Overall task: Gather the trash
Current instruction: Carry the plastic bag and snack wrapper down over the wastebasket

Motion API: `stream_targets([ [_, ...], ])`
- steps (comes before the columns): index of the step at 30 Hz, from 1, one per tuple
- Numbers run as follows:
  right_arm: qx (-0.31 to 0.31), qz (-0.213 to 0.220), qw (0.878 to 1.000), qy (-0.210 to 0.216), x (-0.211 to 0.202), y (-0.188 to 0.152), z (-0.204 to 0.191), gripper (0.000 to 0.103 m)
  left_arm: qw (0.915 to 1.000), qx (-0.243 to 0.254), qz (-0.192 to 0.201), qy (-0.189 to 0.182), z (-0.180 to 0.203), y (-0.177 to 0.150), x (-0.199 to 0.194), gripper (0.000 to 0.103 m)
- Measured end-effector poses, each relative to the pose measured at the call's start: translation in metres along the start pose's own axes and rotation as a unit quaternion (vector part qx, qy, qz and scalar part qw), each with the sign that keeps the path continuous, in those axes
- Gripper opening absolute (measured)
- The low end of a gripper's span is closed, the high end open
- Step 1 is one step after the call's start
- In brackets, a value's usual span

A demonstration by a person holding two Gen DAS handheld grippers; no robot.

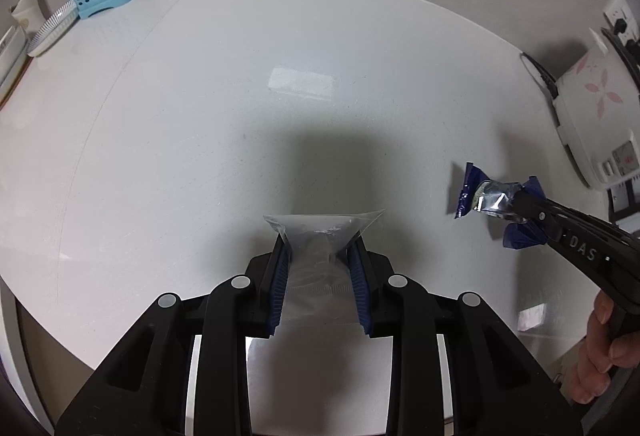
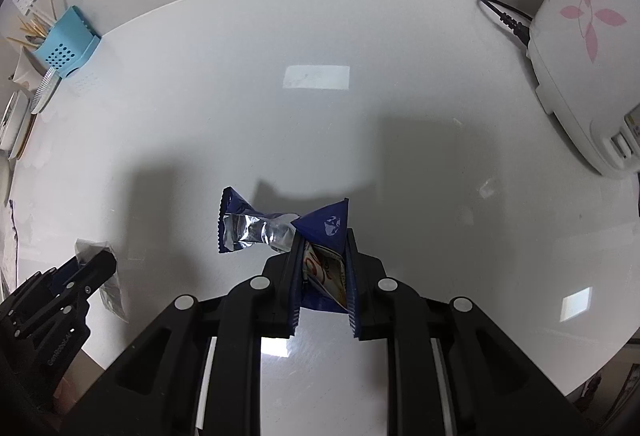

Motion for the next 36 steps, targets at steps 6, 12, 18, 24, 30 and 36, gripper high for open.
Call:
stream_targets([
  [6, 0.004, 0.008, 1.0, -0.003, -0.018, -0.026, -0.019, 0.017, 0.9997, 0.011, 0.01, -0.02, -0.022, -0.02, -0.033, 0.028],
  [12, 0.008, 0.017, 1.0, -0.002, -0.043, -0.06, -0.04, 0.017, 0.9988, 0.025, 0.016, -0.038, -0.042, -0.051, -0.065, 0.028],
  [18, 0.006, 0.029, 0.999, 0.012, -0.068, -0.1, -0.061, 0.017, 0.9981, 0.037, 0.015, -0.047, -0.063, -0.092, -0.089, 0.028],
  [24, -0.011, 0.068, 0.995, 0.067, -0.095, -0.144, -0.091, 0.017, 0.9976, 0.049, 0.0, -0.05, -0.084, -0.139, -0.101, 0.028],
  [30, -0.038, 0.079, 0.989, 0.121, -0.111, -0.196, -0.121, 0.017, 0.9963, 0.059, -0.008, -0.061, -0.099, -0.183, -0.103, 0.028],
  [36, -0.07, 0.037, 0.99, 0.116, -0.088, -0.247, -0.135, 0.017, 0.9951, 0.07, -0.023, -0.066, -0.109, -0.219, -0.091, 0.028],
])
Point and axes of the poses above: each gripper's, at about its wrist camera, not at the fingertips, and x roughly the way its jaws point, z to its right, y to its top, the point moved 9 cm from there along x, roughly the way its jaws point, and after that the axes turned 11 degrees about z, right-handed, at the moved point
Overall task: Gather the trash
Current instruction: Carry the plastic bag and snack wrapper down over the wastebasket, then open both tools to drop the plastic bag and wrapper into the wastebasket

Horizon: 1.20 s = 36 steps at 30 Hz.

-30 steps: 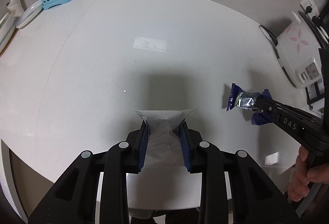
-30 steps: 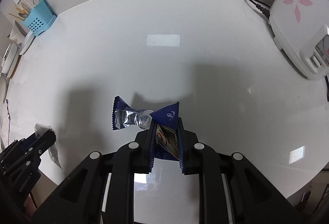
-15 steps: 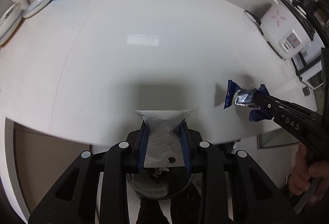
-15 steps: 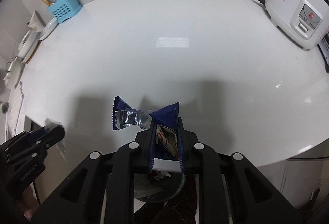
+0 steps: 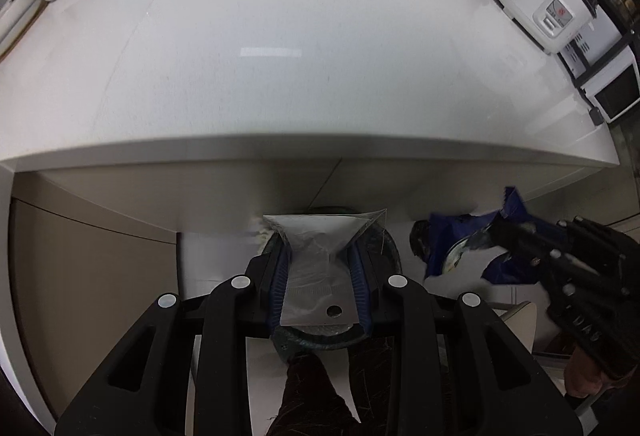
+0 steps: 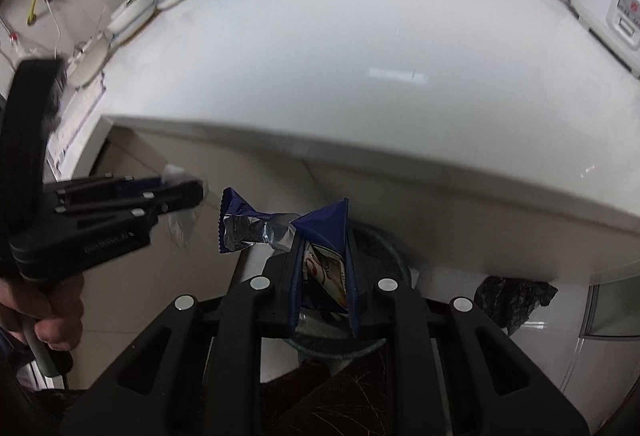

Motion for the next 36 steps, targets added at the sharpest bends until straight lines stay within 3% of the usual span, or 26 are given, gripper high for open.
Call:
stream_targets([
  [12, 0.01, -0.094, 0.995, -0.022, 0.087, -0.075, 0.009, 0.019, 0.9991, -0.007, -0.041, 0.002, -0.017, -0.055, 0.057, 0.028],
  [21, 0.005, -0.123, 0.992, -0.012, 0.121, -0.104, 0.009, 0.029, 0.9975, -0.014, -0.067, 0.016, -0.024, -0.071, 0.073, 0.028],
  [29, 0.024, -0.113, 0.993, -0.009, 0.117, -0.098, 0.007, 0.068, 0.9969, -0.021, -0.074, 0.017, -0.024, -0.071, 0.075, 0.028],
  [36, 0.031, -0.095, 0.995, -0.018, 0.101, -0.091, 0.024, 0.084, 0.9963, -0.02, -0.084, 0.008, -0.016, -0.073, 0.091, 0.028],
])
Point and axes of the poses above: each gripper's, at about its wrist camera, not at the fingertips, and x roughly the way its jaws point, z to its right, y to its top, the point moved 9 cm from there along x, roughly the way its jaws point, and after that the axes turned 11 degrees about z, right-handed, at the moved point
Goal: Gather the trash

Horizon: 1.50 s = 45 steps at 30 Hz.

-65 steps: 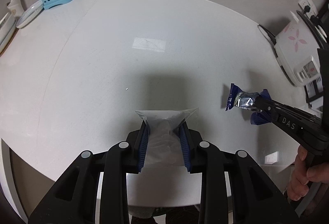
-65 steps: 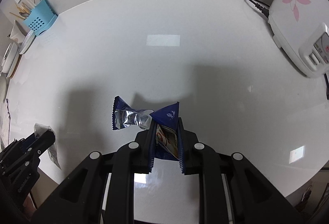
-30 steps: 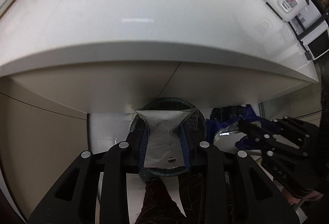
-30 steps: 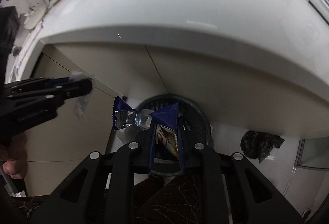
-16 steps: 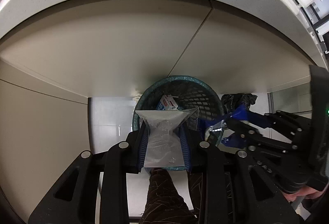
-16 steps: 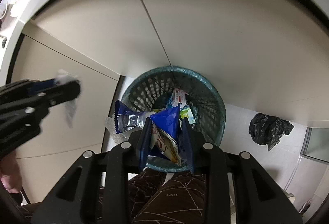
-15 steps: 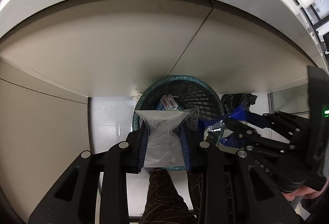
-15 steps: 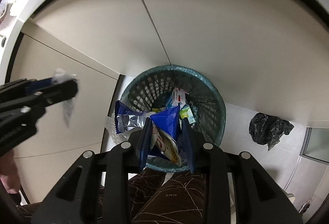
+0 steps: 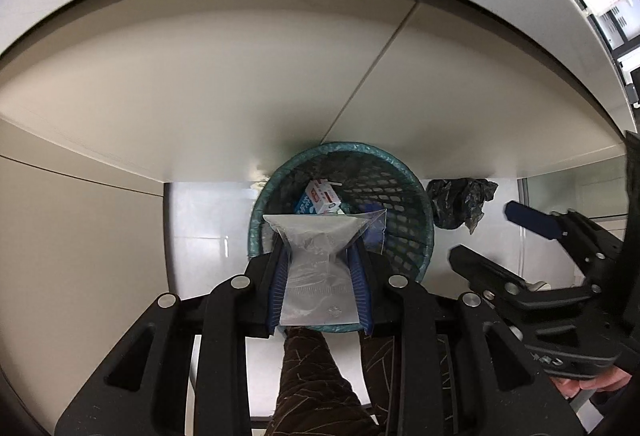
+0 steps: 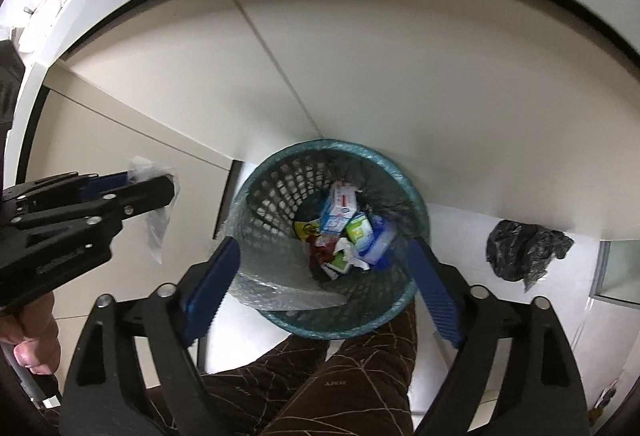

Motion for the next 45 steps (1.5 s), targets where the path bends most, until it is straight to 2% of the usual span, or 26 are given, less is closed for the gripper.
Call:
stream_targets([
  [4, 0.002, 0.012, 1.0, -0.018, -0.012, 0.003, 0.013, 0.09, 0.9999, 0.006, -0.007, -0.006, 0.009, -0.002, 0.012, 0.028],
  [11, 0.008, 0.022, 0.998, -0.052, -0.036, 0.003, 0.038, 0.091, 0.9994, 0.017, -0.023, -0.018, 0.029, -0.01, 0.029, 0.029],
  [16, 0.018, 0.028, 0.997, -0.067, -0.052, 0.004, 0.051, 0.091, 0.999, 0.026, -0.029, -0.023, 0.037, -0.011, 0.038, 0.037],
  [21, 0.026, 0.038, 0.996, -0.08, -0.07, 0.007, 0.055, 0.091, 0.9988, 0.034, -0.025, -0.024, 0.041, -0.01, 0.038, 0.04],
  [24, 0.036, 0.043, 0.994, -0.09, -0.074, 0.005, 0.055, 0.091, 0.9988, 0.037, -0.023, -0.022, 0.043, -0.011, 0.038, 0.051],
  [26, 0.042, 0.047, 0.993, -0.096, -0.077, 0.004, 0.057, 0.091, 0.9989, 0.037, -0.018, -0.021, 0.041, -0.011, 0.036, 0.057],
  [28, 0.05, 0.055, 0.992, -0.105, -0.084, 0.005, 0.058, 0.091, 0.999, 0.035, -0.015, -0.025, 0.041, -0.011, 0.035, 0.058],
  [30, 0.056, 0.063, 0.99, -0.11, -0.089, 0.005, 0.058, 0.091, 0.999, 0.036, -0.012, -0.025, 0.041, -0.01, 0.033, 0.068],
  [33, 0.061, 0.073, 0.988, -0.123, -0.099, 0.008, 0.058, 0.091, 0.9987, 0.043, -0.008, -0.025, 0.042, -0.011, 0.029, 0.076],
  [36, 0.073, 0.084, 0.985, -0.134, -0.112, 0.012, 0.057, 0.091, 0.9986, 0.048, 0.009, -0.021, 0.041, -0.005, 0.012, 0.081],
  [39, 0.077, 0.11, 0.983, -0.128, -0.133, 0.022, 0.051, 0.091, 0.9978, 0.051, 0.039, -0.014, 0.038, 0.006, -0.021, 0.088],
  [40, 0.072, 0.119, 0.982, -0.132, -0.141, 0.027, 0.049, 0.091, 0.9974, 0.05, 0.05, -0.011, 0.037, 0.01, -0.034, 0.089],
  [42, 0.063, 0.133, 0.98, -0.134, -0.157, 0.036, 0.043, 0.091, 0.9957, 0.041, 0.082, -0.011, 0.034, 0.024, -0.07, 0.097],
  [45, 0.053, 0.149, 0.977, -0.14, -0.184, 0.053, 0.032, 0.091, 0.9941, 0.034, 0.102, -0.005, 0.03, 0.038, -0.111, 0.097],
])
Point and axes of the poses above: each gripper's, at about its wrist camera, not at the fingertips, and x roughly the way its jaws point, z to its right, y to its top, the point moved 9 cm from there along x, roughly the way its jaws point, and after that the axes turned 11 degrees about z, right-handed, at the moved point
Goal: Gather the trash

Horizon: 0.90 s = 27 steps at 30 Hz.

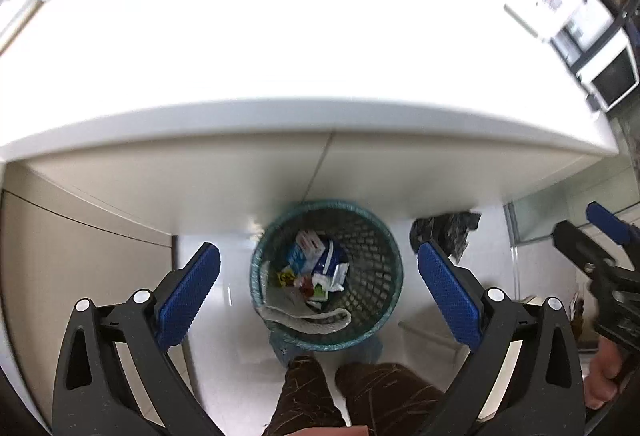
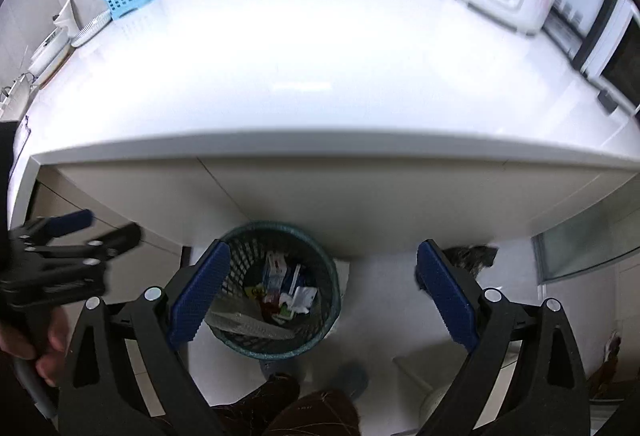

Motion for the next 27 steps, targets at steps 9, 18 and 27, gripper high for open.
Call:
stream_targets([
  [9, 0.018, -0.013, 1.0, -0.009, -0.064, 0.049, -0.001, 0.091, 0.9992, -0.023, 0.016, 0.028, -0.016, 0.047, -0.098, 0.097],
  [18, 0.007, 0.004, 1.0, -0.015, -0.12, 0.074, -0.008, 0.091, 0.9979, -0.018, 0.042, 0.045, -0.015, 0.066, -0.159, 0.097],
  [27, 0.007, 0.002, 1.0, -0.008, -0.123, 0.072, -0.015, 0.091, 0.9981, -0.009, 0.044, 0.043, -0.011, 0.065, -0.165, 0.097],
])
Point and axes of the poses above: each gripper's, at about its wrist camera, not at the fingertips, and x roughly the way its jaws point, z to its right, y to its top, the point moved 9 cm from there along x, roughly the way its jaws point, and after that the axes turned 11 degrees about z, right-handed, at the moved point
